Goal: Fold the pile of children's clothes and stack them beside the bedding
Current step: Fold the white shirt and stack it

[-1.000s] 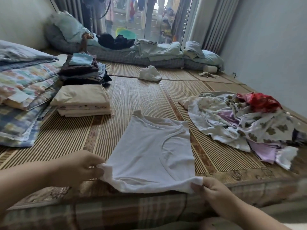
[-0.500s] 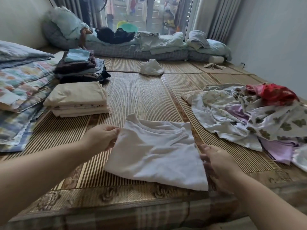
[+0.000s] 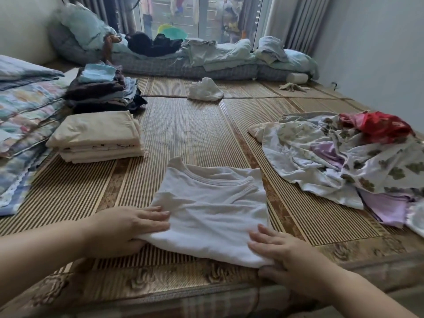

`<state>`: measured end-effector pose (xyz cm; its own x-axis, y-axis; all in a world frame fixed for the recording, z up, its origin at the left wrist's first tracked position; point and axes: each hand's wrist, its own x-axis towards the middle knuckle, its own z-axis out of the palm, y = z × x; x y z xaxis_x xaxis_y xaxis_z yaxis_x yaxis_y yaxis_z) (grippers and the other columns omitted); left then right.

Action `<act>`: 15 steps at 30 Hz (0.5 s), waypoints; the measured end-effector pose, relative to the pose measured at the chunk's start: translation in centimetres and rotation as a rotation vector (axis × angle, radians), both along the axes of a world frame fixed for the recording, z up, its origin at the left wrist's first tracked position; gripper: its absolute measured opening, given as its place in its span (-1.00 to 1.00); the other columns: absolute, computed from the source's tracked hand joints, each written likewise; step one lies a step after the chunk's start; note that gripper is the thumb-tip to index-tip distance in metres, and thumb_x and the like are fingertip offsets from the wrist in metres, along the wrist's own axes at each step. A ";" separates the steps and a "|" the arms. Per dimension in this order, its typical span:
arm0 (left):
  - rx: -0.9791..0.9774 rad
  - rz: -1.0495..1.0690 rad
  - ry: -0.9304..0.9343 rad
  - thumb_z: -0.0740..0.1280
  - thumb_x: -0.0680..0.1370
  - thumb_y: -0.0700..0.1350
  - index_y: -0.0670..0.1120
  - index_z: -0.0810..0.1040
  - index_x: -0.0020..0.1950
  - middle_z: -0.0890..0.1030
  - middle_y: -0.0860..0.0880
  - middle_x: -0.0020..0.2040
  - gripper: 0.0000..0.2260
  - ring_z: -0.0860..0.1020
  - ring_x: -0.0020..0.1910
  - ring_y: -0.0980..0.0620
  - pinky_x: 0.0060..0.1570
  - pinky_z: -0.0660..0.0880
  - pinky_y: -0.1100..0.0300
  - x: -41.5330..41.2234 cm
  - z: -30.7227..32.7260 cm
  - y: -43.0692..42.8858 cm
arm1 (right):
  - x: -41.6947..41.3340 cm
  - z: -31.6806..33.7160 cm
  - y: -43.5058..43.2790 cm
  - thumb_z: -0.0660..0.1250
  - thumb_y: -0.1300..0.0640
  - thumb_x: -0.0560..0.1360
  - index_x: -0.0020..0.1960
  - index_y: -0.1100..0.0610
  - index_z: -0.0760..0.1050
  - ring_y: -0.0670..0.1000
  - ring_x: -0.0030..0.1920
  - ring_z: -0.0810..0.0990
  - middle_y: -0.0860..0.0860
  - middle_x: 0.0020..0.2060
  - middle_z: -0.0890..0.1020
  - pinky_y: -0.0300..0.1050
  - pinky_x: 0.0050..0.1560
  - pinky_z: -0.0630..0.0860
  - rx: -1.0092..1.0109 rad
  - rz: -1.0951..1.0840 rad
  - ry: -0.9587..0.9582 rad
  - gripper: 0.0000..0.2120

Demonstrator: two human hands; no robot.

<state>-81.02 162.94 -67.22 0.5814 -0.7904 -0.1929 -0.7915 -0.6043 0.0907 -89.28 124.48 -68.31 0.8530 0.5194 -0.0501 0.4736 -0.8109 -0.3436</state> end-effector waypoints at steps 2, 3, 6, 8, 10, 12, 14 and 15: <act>-0.006 0.005 0.007 0.10 0.58 0.03 0.26 0.00 0.48 0.00 0.34 0.45 -0.50 -0.22 0.37 0.52 0.35 -0.24 0.53 0.2 0.1 0.3 | -0.2 0.2 -0.4 0.34 0.01 0.46 0.30 -0.09 0.52 -0.24 0.44 0.18 -0.21 0.35 0.40 -0.14 0.44 0.19 0.039 0.027 -0.120 -0.60; -0.014 0.030 0.035 0.11 0.57 0.04 0.26 0.11 0.49 0.08 0.35 0.44 -0.52 -0.14 0.38 0.53 0.36 -0.17 0.54 0.1 0.5 0.3 | -0.3 0.3 -0.5 0.35 0.06 0.43 0.20 -0.08 0.60 -0.24 0.39 0.29 -0.23 0.27 0.49 -0.14 0.41 0.26 0.056 0.025 -0.173 -0.66; -0.166 0.213 0.258 0.15 0.42 0.13 0.25 0.58 0.15 0.60 0.33 0.05 -0.64 0.52 0.02 0.42 0.10 0.46 0.34 -0.3 2.3 0.0 | -0.8 1.8 -0.3 0.30 0.07 0.35 -0.01 -0.13 0.66 -0.40 0.14 0.50 -0.45 -0.07 0.59 -0.38 0.23 0.38 0.248 -0.168 0.029 -0.72; -0.351 0.317 0.404 0.19 0.34 0.13 0.02 0.61 -0.17 0.55 0.17 -0.36 -0.71 0.45 -0.39 0.24 -0.33 0.40 0.23 -0.5 3.3 -0.3 | -0.5 3.1 -0.2 0.25 0.11 0.28 -0.19 -0.07 0.65 -0.26 -0.29 0.57 -0.23 -0.40 0.62 -0.34 -0.24 0.45 0.439 -0.290 0.096 -0.77; -0.528 0.384 0.569 0.27 0.32 0.08 -0.13 0.58 -0.27 0.48 0.10 -0.42 -0.71 0.40 -0.42 0.13 -0.38 0.33 0.21 -0.4 3.9 -0.7 | 0.3 4.8 0.0 0.24 0.16 0.28 -0.33 0.08 0.56 -0.14 -0.43 0.42 -0.04 -0.49 0.50 -0.26 -0.40 0.32 0.623 -0.372 0.161 -0.88; -0.762 0.479 0.745 0.34 0.31 0.07 -0.16 0.63 -0.24 0.53 0.04 -0.38 -0.71 0.46 -0.39 0.08 -0.38 0.40 0.25 0.1 4.2 -0.9 | 1.9 6.1 0.3 0.28 0.17 0.34 -0.36 0.14 0.53 -0.09 -0.43 0.40 -0.02 -0.48 0.47 -0.23 -0.42 0.31 0.757 -0.438 0.256 -0.87; -0.937 0.605 0.821 0.39 0.33 0.05 -0.15 0.67 -0.10 0.60 -0.03 -0.29 -0.70 0.55 -0.34 0.03 -0.36 0.50 0.23 1.1 4.2 -1.2 | 4.5 7.3 0.8 0.32 0.14 0.33 -0.32 0.14 0.54 -0.11 -0.46 0.44 -0.05 -0.48 0.50 -0.23 -0.46 0.35 0.778 -0.513 0.289 -0.90; -0.992 0.668 0.799 0.39 0.40 0.01 -0.14 0.67 -0.06 0.62 -0.05 -0.26 -0.74 0.58 -0.32 0.02 -0.35 0.53 0.20 1.8 3.9 -1.5 | 6.0 7.7 1.0 0.33 0.13 0.31 -0.29 0.14 0.55 -0.11 -0.46 0.46 -0.05 -0.47 0.52 -0.22 -0.47 0.36 0.786 -0.561 0.279 -0.91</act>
